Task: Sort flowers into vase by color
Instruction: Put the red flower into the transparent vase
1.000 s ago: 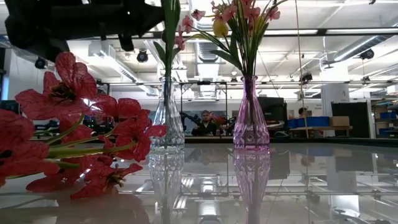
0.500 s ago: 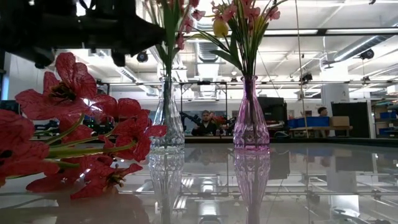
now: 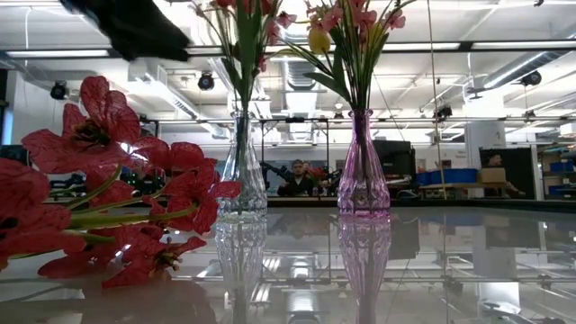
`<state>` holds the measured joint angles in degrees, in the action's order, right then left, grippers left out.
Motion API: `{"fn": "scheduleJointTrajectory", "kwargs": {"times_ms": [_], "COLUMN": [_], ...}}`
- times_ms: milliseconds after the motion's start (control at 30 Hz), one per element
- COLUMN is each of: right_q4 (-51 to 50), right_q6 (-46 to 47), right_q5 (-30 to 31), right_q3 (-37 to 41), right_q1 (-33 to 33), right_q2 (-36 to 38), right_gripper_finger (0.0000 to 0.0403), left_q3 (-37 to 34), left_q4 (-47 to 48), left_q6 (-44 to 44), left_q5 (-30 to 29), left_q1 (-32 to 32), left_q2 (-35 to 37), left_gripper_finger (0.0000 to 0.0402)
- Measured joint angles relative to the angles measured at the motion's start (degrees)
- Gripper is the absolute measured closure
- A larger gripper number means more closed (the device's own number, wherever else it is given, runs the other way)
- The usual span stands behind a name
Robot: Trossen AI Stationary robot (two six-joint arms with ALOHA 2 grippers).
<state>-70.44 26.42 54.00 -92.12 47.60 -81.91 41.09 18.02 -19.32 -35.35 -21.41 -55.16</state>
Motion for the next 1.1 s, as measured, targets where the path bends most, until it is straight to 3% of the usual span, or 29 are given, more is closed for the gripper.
{"fn": "scheduleJointTrajectory", "kwargs": {"times_ms": [133, 367, 467, 633, 867, 967, 1100], "right_q4": [-0.01, 0.03, 0.19, 0.40, 0.37, 0.38, 0.65], "right_q6": [-0.51, -3.39, -4.55, -5.29, -2.35, -0.26, 1.58], "right_q5": [-0.02, 2.32, 5.76, 5.61, 1.56, -3.13, -4.94], "right_q3": [0.00, 0.00, 0.00, 0.00, 0.00, 0.00, 0.21], "right_q1": [0.00, -0.24, -0.29, -0.29, -0.25, -0.24, 0.41], "right_q2": [0.00, 0.35, 0.45, 1.52, 3.81, 3.96, 2.37], "right_gripper_finger": [0.0193, 0.0193, 0.0193, 0.0193, 0.0181, 0.0167, 0.0157], "left_q3": [9.31, 17.39, 19.88, 26.30, 40.28, 40.60, 37.31], "left_q4": [14.19, 15.85, 16.43, 19.10, 38.54, 37.58, 32.38], "left_q6": [-9.39, -23.84, -29.95, -33.60, -38.55, -39.15, -38.83], "left_q5": [3.06, 5.71, 11.79, 18.62, 28.80, 35.49, 36.39], "left_q1": [-7.79, -20.78, -22.25, -23.19, -23.98, -24.44, -25.03], "left_q2": [-4.35, -19.77, -27.60, -39.35, -49.28, -50.56, -51.64], "left_gripper_finger": [0.0212, 0.0227, 0.0232, 0.0239, 0.0209, 0.0191, 0.0187]}}
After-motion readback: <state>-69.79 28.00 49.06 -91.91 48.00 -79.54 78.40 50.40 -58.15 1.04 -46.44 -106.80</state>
